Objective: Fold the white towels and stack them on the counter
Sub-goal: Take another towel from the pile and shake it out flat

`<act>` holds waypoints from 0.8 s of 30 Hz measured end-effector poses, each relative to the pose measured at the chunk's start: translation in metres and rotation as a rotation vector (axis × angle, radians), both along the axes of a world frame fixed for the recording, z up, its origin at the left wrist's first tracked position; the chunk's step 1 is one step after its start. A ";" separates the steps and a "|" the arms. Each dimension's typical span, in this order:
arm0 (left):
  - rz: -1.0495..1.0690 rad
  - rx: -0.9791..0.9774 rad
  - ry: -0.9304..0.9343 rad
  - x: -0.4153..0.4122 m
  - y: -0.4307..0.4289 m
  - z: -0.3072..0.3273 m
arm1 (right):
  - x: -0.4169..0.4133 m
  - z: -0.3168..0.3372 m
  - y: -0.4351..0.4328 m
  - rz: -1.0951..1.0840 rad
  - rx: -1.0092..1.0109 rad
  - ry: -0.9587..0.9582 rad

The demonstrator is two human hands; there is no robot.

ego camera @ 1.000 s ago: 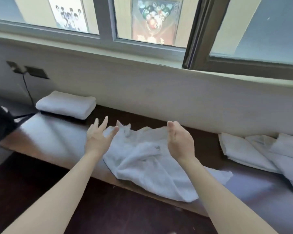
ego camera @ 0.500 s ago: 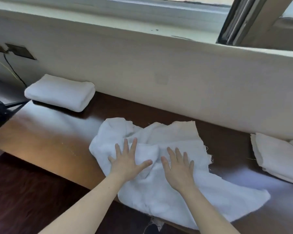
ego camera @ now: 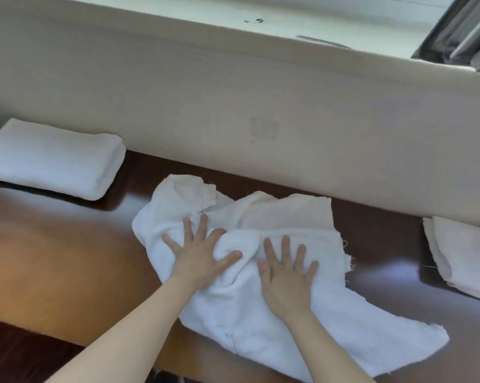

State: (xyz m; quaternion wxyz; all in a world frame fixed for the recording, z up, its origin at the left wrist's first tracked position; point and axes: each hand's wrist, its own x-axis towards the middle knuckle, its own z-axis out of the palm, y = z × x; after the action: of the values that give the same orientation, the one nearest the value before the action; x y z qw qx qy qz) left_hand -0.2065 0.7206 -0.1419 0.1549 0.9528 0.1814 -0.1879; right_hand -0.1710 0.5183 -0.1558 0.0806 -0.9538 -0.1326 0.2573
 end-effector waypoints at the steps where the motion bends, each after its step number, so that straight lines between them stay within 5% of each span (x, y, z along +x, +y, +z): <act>1: -0.025 -0.022 -0.010 0.006 0.009 0.000 | 0.005 0.001 0.005 -0.025 0.021 0.014; 12: -0.160 -0.663 -0.375 -0.059 0.115 0.034 | -0.070 0.012 0.028 -0.132 0.008 -0.099; 16: -0.275 -0.589 -0.428 -0.114 0.157 0.042 | -0.119 0.013 0.045 -0.053 0.114 -0.126; 24: -0.037 -0.462 -0.318 -0.206 0.174 0.047 | -0.190 0.007 0.026 0.230 0.133 -0.080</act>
State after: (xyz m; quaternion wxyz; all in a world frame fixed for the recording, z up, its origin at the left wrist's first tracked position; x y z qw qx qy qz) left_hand -0.4128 0.8941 -0.0951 0.3911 0.9129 0.0897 -0.0750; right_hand -0.3606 0.5448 -0.1489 0.1083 -0.9343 -0.2609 0.2172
